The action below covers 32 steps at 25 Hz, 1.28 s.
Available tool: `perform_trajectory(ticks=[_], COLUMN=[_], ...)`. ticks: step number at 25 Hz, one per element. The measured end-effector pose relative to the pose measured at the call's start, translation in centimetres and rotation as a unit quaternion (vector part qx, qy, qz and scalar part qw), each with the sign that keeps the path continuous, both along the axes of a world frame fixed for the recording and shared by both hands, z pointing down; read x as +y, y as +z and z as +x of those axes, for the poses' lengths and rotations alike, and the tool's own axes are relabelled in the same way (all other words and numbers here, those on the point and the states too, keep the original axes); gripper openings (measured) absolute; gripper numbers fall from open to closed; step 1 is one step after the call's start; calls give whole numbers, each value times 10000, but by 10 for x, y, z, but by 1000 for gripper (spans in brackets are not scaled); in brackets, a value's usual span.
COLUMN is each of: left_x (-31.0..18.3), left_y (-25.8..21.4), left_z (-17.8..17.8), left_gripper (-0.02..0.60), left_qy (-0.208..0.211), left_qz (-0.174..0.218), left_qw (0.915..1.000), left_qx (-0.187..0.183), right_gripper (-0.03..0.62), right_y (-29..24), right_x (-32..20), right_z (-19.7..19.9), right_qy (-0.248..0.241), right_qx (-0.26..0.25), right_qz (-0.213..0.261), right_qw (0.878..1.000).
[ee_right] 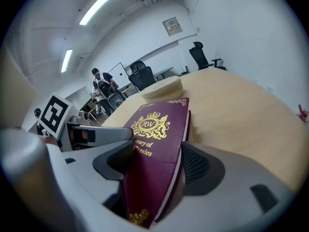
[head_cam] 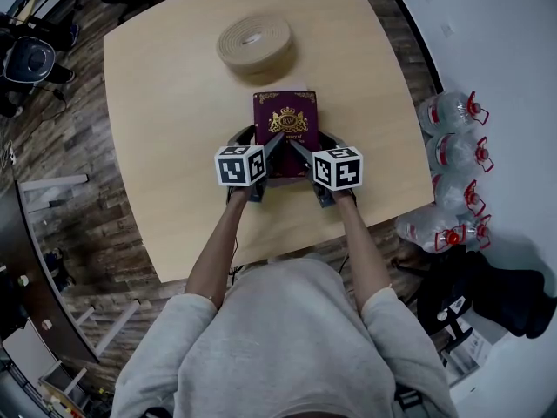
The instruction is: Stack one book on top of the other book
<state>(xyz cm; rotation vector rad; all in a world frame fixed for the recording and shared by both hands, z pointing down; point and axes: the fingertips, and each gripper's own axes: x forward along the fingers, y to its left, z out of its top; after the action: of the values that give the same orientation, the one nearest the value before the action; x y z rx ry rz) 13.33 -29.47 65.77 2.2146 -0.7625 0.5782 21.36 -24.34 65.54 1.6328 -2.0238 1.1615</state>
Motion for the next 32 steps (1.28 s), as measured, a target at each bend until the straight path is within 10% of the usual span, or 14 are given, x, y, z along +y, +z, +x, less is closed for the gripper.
perform_trajectory(ticks=[19,32], left_x=[-4,8], left_y=[-52,-94], left_z=[-33,-61], left_gripper=[325,192], left_qy=[215,98], left_qz=[1079,1581], left_qw=[9932,9869], left_qx=[-377,-291], right_gripper=[218,122], right_y=[-51,-90], right_x=[4,14], right_z=[24,19], right_qy=[88,130], right_qx=[1014,1370], right_qz=[842,1293], right_qw=[9912,9820])
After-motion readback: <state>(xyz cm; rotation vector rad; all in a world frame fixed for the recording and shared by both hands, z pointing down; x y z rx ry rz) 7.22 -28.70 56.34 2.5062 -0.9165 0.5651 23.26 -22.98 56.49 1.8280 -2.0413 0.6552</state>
